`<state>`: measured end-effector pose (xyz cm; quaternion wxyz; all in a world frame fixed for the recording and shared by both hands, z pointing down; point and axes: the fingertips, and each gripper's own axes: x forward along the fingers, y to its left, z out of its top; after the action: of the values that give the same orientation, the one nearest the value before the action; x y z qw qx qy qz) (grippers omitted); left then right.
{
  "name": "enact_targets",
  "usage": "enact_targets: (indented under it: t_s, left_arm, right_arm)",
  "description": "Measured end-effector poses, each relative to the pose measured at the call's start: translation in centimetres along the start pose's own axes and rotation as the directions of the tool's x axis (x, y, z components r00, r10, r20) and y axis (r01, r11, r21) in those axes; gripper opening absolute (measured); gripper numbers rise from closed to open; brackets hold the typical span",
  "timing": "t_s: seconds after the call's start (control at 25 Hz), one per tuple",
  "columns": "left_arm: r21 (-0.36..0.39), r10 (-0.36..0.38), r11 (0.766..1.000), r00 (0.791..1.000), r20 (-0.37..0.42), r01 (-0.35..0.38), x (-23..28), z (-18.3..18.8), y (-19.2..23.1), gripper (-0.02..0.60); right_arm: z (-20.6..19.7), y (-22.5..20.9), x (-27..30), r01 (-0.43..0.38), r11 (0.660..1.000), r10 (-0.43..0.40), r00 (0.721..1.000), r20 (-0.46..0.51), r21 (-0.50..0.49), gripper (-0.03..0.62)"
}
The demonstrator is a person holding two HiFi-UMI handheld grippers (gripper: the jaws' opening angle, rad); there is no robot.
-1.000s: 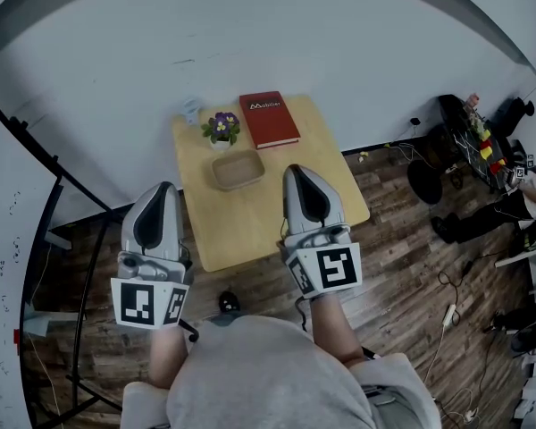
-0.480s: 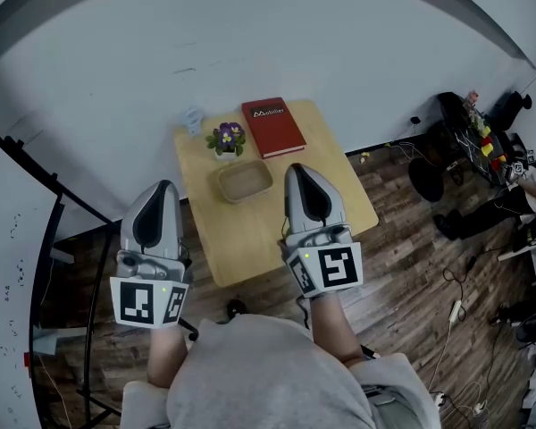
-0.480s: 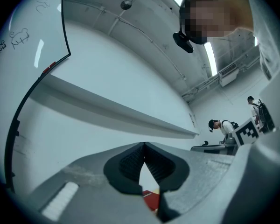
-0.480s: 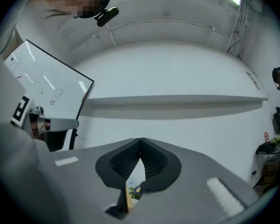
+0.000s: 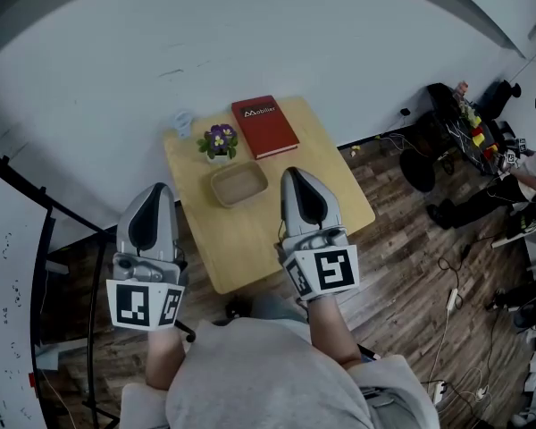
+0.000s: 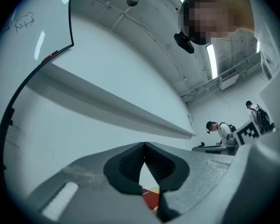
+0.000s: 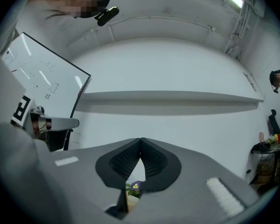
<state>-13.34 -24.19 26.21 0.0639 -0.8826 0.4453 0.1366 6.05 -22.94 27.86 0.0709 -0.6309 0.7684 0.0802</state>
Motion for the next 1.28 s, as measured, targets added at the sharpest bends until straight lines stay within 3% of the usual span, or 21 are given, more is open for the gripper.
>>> enact_targets:
  t_s: [0.36, 0.76, 1.04, 1.28]
  left_arm:
    - [-0.027, -0.009, 1.0, 0.999, -0.04, 0.008, 2.3, -2.5, 0.5, 0.005]
    - [-0.05, 0.036, 0.998, 0.996, -0.081, -0.04, 6.1, -5.3, 2.8, 0.005]
    - [-0.078, 0.074, 0.993, 0.987, -0.14, -0.085, 7.4, -8.3, 3.4, 0.005]
    - [-0.079, 0.106, 0.989, 0.979, -0.173, -0.121, 8.3, -10.2, 4.0, 0.005]
  right_arm:
    - [-2.0, -2.0, 1.8, 0.018, 1.0, -0.018, 0.999, -0.05, -0.002, 0.001]
    - [-6.6, -4.1, 8.1, -0.03, 0.995, 0.048, 0.98, -0.192, 0.093, 0.002]
    - [-12.6, -4.6, 10.1, -0.064, 0.986, 0.118, 0.923, -0.368, 0.156, 0.002]
    - [-18.8, -5.8, 10.4, -0.047, 0.978, 0.15, 0.84, -0.522, 0.205, 0.002]
